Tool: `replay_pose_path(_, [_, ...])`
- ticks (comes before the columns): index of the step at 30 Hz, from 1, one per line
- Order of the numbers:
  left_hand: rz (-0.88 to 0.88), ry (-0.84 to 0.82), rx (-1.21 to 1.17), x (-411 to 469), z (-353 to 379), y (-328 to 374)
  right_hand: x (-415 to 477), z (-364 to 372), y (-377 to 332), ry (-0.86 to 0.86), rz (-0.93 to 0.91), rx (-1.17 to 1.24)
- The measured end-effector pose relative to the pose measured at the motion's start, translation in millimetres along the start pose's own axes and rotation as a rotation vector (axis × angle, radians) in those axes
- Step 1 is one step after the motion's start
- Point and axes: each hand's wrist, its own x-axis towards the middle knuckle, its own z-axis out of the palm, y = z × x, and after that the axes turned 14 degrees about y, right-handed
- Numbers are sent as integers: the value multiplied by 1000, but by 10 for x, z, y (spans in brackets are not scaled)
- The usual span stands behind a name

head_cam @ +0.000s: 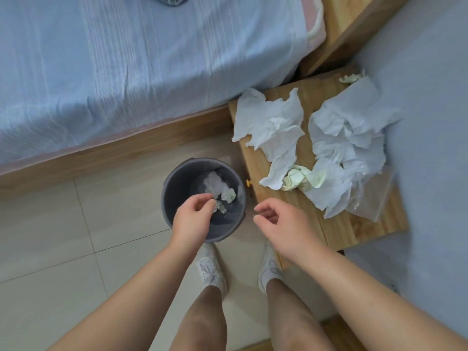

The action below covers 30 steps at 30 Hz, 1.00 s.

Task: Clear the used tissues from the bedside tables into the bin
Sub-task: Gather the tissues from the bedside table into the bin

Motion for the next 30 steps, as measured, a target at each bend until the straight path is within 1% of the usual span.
replay_pose_path(2, [177, -35, 66, -142, 161, 270, 5, -303, -1, 137, -186, -133])
replay_pose_path(4, [354, -60, 140, -244, 330, 531, 51, -535, 30, 339, -385, -222])
replay_pose_path(6, [531, -45, 232, -305, 496, 776, 133, -686, 81, 489, -477, -257])
replay_pose_path(8, [662, -4, 285, -324, 636, 1007, 229, -751, 147, 537, -503, -368])
replay_pose_path(11, [763, 35, 336, -244, 813, 1277, 361, -726, 210, 473, -438, -610])
replay_pose_path(13, [759, 57, 371, -167, 921, 1368, 433, -672, 257, 414, -394, -645])
replay_pose_path(15, [734, 114, 390, -108, 1014, 1394, 499, -631, 326, 397, -393, -641])
replay_pose_path(18, [654, 147, 381, -77, 1106, 1357, 579, -641, 440, 370, -397, -592])
replay_pose_path(22, [535, 93, 232, -169, 1154, 1315, 605, -755, 499, 352, -364, -486])
replay_pose_path(26, [489, 19, 107, -371, 1118, 1368, 549, -989, 522, 441, -351, -446])
replay_pose_path(28, [413, -38, 21, -464, 1069, 1381, 508, -1153, 548, 473, -317, -421])
replay_pose_path(30, [313, -98, -115, -541, 1005, 1372, 467, -1298, 564, 510, -273, -373])
